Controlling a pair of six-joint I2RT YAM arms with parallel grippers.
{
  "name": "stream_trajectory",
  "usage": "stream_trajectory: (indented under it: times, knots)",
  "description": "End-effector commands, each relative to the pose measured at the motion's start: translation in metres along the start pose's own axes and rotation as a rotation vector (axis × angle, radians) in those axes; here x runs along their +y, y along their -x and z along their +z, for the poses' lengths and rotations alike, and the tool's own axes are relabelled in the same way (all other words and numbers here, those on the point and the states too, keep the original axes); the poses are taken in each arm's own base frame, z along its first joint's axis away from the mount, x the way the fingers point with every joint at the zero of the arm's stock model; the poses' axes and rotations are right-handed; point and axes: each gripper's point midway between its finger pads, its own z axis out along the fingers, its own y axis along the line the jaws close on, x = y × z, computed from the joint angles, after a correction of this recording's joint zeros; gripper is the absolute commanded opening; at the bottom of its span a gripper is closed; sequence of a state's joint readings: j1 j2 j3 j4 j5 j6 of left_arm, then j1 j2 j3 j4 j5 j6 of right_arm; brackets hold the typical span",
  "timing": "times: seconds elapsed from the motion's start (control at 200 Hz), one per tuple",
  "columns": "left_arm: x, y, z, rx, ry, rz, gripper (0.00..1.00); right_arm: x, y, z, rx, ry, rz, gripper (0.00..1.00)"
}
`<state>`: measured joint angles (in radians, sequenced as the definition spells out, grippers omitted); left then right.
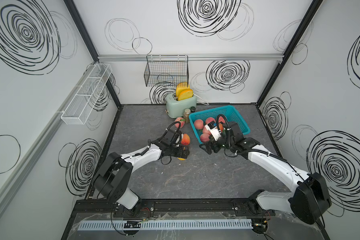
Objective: Put the peaches into the basket
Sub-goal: Pick up the peach from the center of the board.
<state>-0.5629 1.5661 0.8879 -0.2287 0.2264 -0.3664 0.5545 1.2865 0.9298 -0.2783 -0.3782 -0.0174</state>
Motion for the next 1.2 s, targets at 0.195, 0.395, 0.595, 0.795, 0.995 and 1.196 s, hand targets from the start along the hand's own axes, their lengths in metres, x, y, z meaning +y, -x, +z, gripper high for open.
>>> stream_trajectory:
  times: [0.195,0.395,0.595,0.795,0.995,1.196]
  knots:
    - [0.005,0.001,0.010,-0.018,0.010,0.002,0.98,0.009,0.003,0.008,-0.005,0.056,-0.043,0.94]
    - [0.010,-0.002,0.019,-0.002,0.022,-0.005,1.00,0.010,0.001,0.010,-0.004,0.059,-0.044,0.94]
    - [0.010,0.000,0.021,-0.007,0.025,-0.004,0.95,0.012,0.002,0.010,-0.007,0.072,-0.046,0.95]
    - [0.011,-0.001,0.021,-0.003,0.027,-0.001,0.82,0.011,-0.001,0.012,0.002,0.076,-0.042,0.95]
    - [0.010,0.000,0.017,-0.012,0.025,-0.002,0.77,0.013,0.002,0.006,-0.013,0.046,-0.064,0.95]
    - [-0.002,0.009,0.003,-0.043,-0.031,-0.013,0.77,0.020,0.014,-0.008,-0.088,0.030,-0.106,0.96]
